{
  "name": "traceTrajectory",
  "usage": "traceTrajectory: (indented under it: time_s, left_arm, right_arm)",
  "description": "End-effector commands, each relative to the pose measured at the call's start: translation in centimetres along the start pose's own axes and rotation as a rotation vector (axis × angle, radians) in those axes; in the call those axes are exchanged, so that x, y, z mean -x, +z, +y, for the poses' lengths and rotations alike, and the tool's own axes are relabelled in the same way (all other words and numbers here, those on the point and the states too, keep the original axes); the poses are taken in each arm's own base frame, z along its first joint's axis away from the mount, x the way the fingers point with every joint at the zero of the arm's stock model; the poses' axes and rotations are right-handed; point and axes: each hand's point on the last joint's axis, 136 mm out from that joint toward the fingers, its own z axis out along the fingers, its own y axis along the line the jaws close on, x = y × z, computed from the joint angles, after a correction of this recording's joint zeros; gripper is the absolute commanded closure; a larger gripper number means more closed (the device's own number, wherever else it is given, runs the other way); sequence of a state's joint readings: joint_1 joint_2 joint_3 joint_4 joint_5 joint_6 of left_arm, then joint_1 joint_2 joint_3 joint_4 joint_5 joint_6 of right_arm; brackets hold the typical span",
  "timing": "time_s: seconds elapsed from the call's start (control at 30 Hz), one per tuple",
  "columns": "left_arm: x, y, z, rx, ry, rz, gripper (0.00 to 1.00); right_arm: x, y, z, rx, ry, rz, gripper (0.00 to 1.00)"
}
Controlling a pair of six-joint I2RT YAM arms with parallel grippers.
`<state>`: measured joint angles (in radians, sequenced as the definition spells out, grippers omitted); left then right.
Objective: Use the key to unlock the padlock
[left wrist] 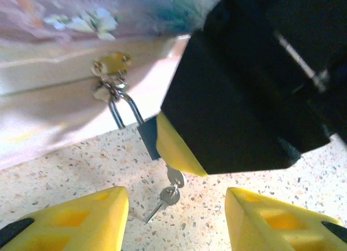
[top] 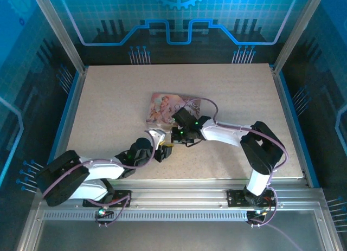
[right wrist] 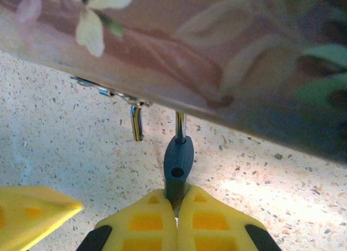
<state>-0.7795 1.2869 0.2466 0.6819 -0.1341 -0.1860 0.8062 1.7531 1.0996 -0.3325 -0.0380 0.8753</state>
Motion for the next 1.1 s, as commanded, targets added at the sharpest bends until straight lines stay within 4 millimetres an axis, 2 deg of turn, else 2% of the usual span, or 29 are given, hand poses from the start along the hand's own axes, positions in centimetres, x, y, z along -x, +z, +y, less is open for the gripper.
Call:
traceTrajectory:
  time_s: [0.0,0.17,0.37,0.83,1.07]
  left_arm:
    - [-0.5,-1.1,1.3,0.065,-0.023,0.019,0.47]
    - [0.2,-2.4,2.5,0.119,-0.069,0.011,0.45]
    - [0.6,-3.4,3.3,0.131,-0.117,-0.013,0.44]
    - [-0.4,-3.6,4.4,0.147,-0.157,-0.002,0.44]
    - [-0.5,-3.6,4.3,0.133,-0.169,-0.004,0.44]
  right_arm:
    - [0.6,-0.6,-0.3,0.028,0.017,-0.032,1.00]
    - [1.0,-1.0,-1.1,0.014,0.008,-0.053,1.00]
    - [0.9,-0.7,-0.6,0.069,0.060,-0.058,1.00]
    - [0.5,-0.2,0.5,0.172,0.201,-0.061,1.00]
    - [0.5,0.0,0.1,0.178,0.277,-0.064,1.00]
